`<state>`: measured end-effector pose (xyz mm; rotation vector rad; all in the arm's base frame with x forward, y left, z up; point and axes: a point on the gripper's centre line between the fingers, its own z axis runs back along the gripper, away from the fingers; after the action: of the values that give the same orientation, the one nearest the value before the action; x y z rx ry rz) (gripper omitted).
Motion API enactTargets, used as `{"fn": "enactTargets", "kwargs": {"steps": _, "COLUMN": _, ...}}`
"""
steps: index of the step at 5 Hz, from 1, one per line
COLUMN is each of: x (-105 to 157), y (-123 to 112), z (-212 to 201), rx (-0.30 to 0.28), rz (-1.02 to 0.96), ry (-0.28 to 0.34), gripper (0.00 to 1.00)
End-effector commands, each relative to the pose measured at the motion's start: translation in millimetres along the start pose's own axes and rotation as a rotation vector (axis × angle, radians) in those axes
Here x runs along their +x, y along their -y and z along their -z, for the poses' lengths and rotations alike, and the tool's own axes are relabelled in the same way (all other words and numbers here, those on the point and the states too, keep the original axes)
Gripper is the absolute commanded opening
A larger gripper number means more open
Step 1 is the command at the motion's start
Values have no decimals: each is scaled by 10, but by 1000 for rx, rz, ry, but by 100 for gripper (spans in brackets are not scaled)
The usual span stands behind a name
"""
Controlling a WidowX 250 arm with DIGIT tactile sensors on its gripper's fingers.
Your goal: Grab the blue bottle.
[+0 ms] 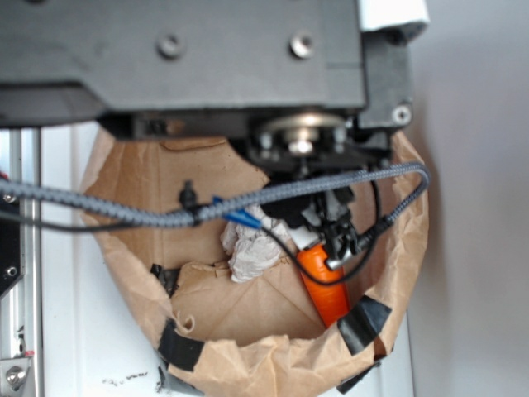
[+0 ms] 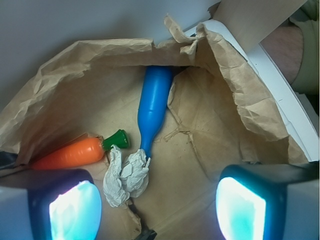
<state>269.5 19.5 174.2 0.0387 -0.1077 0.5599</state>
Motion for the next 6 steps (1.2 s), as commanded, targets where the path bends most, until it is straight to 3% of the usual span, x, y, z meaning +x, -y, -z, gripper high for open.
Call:
{"fn": "enactTargets", "kwargs": {"steps": 1, "x": 42, "y": -62, "z": -114, "rx": -15, "rz": -21, "ry": 38, "gripper": 100}}
{"fn": "enactTargets", "kwargs": {"steps": 2, "x": 62, "y": -129, "z": 165, "rx": 54, "rz": -109, "ry": 14, "gripper": 100}}
{"fn": "enactTargets", "kwargs": {"steps": 3, "x": 3, "y": -186, "z": 336, "rx": 63, "rz": -113, "ry": 39, "gripper": 100}}
{"fn": "enactTargets", "kwargs": {"steps": 4, "x": 24, "y": -202, "z": 444, "rx": 62, "rz": -67, "ry": 77, "gripper": 100}}
{"fn": "enactTargets", "kwargs": {"steps": 6, "x": 281, "y": -280, "z": 854, "rx": 3, "rz": 4, "ry": 137, "gripper": 100}}
